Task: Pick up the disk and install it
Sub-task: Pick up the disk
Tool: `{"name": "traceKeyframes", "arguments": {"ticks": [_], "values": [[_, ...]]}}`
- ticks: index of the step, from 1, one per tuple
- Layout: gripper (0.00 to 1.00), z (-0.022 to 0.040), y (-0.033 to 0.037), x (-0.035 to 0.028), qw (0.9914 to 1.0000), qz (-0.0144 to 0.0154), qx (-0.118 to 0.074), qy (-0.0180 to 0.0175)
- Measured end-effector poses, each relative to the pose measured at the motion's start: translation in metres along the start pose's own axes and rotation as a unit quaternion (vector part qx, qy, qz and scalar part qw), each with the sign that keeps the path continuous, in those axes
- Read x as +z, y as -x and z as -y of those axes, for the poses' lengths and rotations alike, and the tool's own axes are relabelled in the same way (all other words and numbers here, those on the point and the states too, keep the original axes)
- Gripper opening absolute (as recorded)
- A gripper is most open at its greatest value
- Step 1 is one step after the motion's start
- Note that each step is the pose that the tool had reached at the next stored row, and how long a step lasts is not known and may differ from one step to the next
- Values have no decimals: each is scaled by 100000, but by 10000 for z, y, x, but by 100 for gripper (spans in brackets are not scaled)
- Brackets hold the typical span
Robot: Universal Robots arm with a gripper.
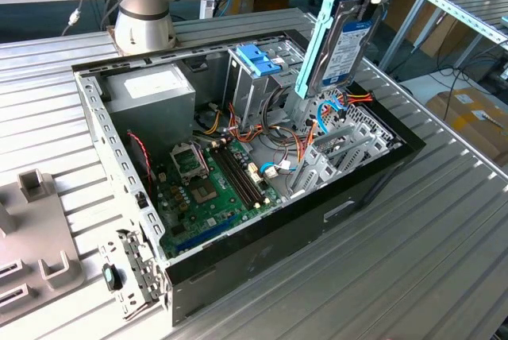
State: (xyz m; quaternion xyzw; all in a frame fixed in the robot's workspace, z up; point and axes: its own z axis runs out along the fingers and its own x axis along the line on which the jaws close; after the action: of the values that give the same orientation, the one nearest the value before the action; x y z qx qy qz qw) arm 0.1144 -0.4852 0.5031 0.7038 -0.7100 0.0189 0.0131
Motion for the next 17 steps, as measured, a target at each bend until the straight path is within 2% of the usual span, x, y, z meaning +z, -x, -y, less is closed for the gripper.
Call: {"name": "traceKeyframes", "arguments": {"ticks": [3, 10, 14, 17], "values": [[35, 2, -75, 3, 100000, -10, -1, 1], [35, 3, -198, 9, 100000, -9, -1, 1], [35, 3, -234, 10, 100000, -3, -2, 1], [35, 4, -234, 11, 100000, -2, -4, -1]]}}
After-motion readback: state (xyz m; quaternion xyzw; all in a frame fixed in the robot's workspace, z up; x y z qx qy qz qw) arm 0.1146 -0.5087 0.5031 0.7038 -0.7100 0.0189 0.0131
